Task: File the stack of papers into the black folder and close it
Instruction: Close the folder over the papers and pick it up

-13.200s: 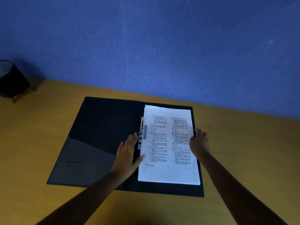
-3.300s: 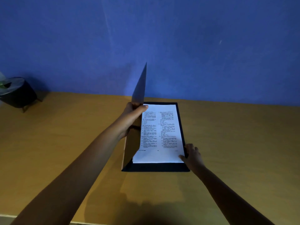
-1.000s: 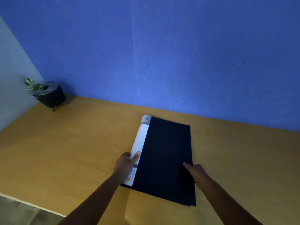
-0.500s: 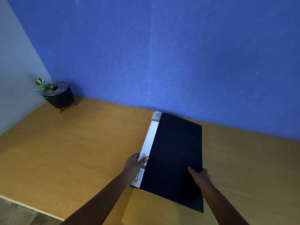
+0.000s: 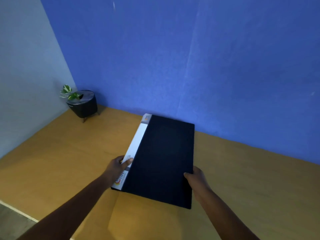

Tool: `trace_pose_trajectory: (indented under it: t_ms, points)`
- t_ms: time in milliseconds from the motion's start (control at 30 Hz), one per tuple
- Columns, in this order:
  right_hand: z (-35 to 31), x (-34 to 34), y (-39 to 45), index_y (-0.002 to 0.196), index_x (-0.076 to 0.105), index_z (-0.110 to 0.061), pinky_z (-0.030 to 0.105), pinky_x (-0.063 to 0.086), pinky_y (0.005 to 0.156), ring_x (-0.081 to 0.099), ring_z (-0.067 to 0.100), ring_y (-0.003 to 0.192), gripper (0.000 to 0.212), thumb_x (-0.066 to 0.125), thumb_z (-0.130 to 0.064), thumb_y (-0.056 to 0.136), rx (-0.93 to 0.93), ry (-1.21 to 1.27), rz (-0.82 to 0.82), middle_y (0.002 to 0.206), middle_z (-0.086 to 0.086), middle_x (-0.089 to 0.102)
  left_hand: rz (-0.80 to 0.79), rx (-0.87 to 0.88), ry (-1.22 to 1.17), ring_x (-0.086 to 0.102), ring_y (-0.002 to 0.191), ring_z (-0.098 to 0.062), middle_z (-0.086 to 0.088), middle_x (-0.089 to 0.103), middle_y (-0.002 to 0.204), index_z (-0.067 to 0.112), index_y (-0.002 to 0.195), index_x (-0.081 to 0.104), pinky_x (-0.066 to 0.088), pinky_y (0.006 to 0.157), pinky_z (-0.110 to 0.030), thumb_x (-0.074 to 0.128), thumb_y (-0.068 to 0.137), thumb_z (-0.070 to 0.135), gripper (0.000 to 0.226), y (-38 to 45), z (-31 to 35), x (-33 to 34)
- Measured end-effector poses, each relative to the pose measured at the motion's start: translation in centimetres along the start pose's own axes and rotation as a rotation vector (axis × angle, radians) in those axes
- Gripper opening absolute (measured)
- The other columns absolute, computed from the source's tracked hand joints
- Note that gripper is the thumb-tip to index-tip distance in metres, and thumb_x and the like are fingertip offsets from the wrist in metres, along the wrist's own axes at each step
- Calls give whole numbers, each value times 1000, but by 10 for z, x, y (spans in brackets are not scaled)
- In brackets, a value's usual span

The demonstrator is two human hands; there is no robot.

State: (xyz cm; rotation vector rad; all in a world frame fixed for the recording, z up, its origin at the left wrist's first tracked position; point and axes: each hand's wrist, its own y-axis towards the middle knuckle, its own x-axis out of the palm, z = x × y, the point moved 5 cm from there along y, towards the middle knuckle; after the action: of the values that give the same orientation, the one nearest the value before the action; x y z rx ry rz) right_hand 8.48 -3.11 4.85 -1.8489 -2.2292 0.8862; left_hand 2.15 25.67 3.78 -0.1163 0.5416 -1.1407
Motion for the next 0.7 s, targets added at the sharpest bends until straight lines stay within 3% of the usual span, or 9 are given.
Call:
trace_pose_trajectory:
  t_ms: [133,300,433,533,700]
  points:
    - [-13,46,13,127,55,-7,40,50,98,61,25,108,42,44,2,87,9,0,-98,124,9,63,3,-1,98,68,80,-25,-15,68,103,10,123,55,50,64,-31,56,90,37,42,25,-8,-42]
    - [-18,80,35,120,59,-2,44,52,96,63,28,103,38,45,5,86,64,27,-140,118,13,65,23,12,164,67,69,-12,-6,68,88,9,116,60,46,55,-23,54,91,34,35,52,-16,-67]
    - [-13,101,52,118,60,-3,39,53,94,65,24,100,34,48,5,88,58,31,-175,115,9,66,55,-10,201,66,70,-18,-10,69,91,4,115,61,51,63,-28,56,92,29,34,71,-28,-81]
    - [-8,119,57,110,62,-2,43,51,97,65,28,101,23,51,-3,90,145,36,-219,115,15,66,91,-1,217,67,74,-26,-13,69,99,4,119,59,50,74,-35,58,91,25,35,81,-31,-92]
    - [-10,137,66,106,60,3,51,46,101,61,37,109,21,48,-5,92,232,77,-200,117,24,62,174,-15,303,63,69,-21,-16,68,104,9,129,52,43,66,-30,57,90,32,45,93,-35,-105]
